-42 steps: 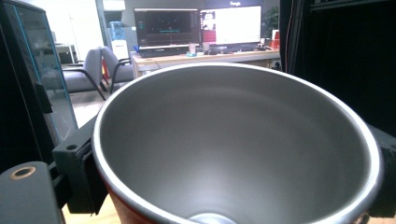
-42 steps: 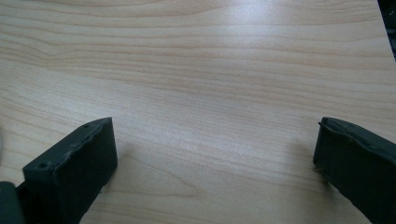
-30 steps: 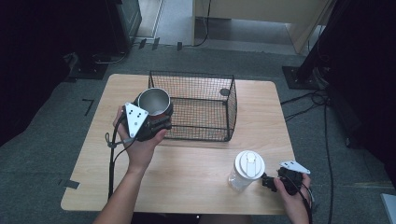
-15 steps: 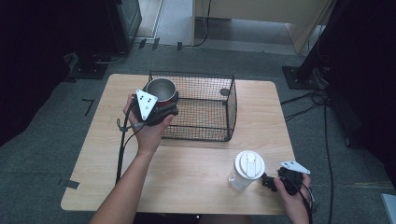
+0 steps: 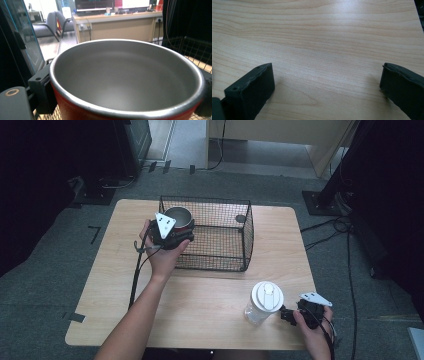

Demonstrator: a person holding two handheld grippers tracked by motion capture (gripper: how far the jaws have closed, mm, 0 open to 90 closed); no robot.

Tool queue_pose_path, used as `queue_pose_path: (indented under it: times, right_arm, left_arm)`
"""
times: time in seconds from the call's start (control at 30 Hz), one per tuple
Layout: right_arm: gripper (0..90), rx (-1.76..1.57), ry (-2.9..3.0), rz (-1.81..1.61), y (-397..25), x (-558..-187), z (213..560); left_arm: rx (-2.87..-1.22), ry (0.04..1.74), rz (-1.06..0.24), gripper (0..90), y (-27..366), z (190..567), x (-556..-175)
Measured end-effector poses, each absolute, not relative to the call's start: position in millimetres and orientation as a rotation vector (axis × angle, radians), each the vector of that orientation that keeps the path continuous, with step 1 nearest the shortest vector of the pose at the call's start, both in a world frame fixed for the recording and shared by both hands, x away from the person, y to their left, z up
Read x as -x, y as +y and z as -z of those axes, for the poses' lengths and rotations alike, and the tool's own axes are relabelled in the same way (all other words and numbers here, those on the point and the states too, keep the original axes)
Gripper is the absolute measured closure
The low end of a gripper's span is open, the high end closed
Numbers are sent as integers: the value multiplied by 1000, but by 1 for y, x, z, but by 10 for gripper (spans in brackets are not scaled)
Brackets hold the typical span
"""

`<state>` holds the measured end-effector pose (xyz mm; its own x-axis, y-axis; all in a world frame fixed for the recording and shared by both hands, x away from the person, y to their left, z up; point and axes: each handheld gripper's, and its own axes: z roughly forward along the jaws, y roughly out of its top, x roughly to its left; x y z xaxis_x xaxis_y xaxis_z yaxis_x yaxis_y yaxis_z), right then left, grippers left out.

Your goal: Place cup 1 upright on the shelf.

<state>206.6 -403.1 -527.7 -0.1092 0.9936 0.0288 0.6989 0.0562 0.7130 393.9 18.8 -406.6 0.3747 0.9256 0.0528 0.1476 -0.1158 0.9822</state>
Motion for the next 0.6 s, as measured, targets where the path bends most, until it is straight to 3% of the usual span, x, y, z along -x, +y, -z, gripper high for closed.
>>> queue_pose_path:
  times: [0.6]
  right_arm:
    - [0, -1688, 1861, -809, -403, -207, 528]
  left_arm:
    - [-1701, 1035, -900, 78, 7, 425, -407]
